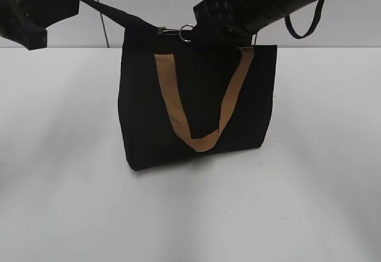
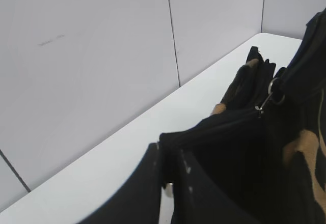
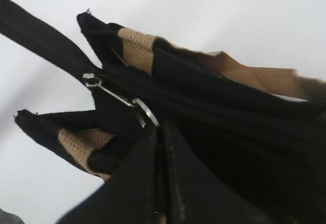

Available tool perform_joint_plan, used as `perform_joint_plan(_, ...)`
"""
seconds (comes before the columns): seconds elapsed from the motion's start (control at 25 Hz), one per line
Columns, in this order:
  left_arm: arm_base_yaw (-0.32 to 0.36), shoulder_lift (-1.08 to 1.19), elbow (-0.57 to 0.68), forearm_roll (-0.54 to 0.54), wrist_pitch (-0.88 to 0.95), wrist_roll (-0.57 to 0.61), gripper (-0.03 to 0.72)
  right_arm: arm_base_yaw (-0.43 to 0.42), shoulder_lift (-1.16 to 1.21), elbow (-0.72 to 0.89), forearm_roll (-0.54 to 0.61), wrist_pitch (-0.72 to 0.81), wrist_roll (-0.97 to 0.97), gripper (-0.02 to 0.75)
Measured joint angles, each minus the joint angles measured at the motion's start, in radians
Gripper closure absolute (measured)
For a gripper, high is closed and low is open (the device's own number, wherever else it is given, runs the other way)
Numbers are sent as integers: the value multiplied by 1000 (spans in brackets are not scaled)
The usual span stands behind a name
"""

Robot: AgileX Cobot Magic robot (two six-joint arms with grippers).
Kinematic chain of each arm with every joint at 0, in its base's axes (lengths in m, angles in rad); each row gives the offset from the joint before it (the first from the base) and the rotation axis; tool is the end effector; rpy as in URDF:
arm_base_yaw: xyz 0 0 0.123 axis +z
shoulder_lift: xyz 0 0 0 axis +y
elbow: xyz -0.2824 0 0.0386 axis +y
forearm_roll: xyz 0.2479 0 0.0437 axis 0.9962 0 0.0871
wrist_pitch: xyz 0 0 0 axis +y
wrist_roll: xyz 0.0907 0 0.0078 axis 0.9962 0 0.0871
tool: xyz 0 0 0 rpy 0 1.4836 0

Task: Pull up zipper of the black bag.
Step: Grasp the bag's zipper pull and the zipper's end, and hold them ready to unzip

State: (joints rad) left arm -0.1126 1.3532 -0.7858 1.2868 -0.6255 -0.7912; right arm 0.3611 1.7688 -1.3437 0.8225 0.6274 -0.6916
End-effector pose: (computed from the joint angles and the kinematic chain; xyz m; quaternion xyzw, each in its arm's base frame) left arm 0.2741 -0.0824 0.2898 0.3764 0.6876 -0.1399 0.6049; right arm 0.3553 0.1761 0.2711 -0.2330 0.8765 0.2712 0.3223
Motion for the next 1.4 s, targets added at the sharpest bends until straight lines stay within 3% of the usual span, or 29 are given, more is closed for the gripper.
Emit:
perform_joint_plan(0.76, -2, 49, 0, 31, -2, -1, 666, -53, -73, 0, -61, 20, 71, 738)
perform_joint_plan(0.96, -2, 51, 0, 23, -11, -1, 667, -54, -76, 0, -133, 22, 107, 738)
perform_joint_plan(1.4, -1, 49, 0, 11, -16, -1, 667, -147, -77, 0, -184, 22, 147, 738)
